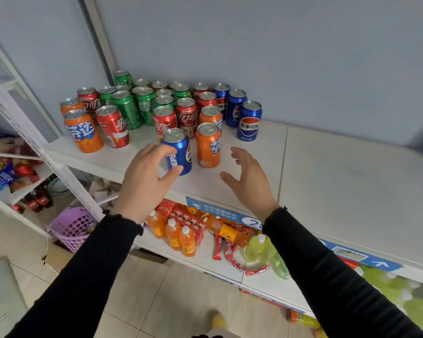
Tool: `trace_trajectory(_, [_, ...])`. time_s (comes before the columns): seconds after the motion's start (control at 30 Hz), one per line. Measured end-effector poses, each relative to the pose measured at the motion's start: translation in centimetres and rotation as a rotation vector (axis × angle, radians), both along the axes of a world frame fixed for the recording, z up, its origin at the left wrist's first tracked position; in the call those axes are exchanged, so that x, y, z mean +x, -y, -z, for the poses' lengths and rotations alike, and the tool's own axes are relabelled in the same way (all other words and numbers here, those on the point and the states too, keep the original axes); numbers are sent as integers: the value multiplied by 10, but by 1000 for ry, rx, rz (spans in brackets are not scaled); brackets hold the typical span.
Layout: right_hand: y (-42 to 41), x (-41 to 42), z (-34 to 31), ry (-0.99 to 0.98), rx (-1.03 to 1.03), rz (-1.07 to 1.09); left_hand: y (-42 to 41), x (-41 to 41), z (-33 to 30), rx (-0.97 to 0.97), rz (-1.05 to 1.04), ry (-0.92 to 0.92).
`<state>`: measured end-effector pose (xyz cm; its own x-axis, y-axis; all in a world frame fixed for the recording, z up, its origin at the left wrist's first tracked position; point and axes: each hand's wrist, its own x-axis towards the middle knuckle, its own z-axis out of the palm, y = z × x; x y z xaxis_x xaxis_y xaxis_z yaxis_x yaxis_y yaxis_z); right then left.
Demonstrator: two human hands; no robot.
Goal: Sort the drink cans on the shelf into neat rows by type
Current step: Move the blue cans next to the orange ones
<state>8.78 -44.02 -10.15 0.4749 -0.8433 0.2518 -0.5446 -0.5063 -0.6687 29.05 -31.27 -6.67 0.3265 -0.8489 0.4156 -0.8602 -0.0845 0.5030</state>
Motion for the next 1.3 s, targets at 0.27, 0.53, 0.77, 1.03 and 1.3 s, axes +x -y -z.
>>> trace_trajectory(0.27, [31, 32, 8, 197, 172, -9, 33, 36, 15, 35, -32, -187])
trace_trajectory(0.53, [72, 41, 20, 324, 155, 210, 64, 56, 33, 27, 96, -348])
trace_trajectory(0.77, [137, 56, 33, 386, 214, 543, 78, 93, 32, 111, 332, -508])
trace_trajectory(1.03, [159, 75, 26, 422, 224, 569, 93, 71, 44, -48, 202, -422])
trace_trajectory(1.3, [105, 43, 24, 493, 263, 610, 66, 58, 36, -83, 194, -401])
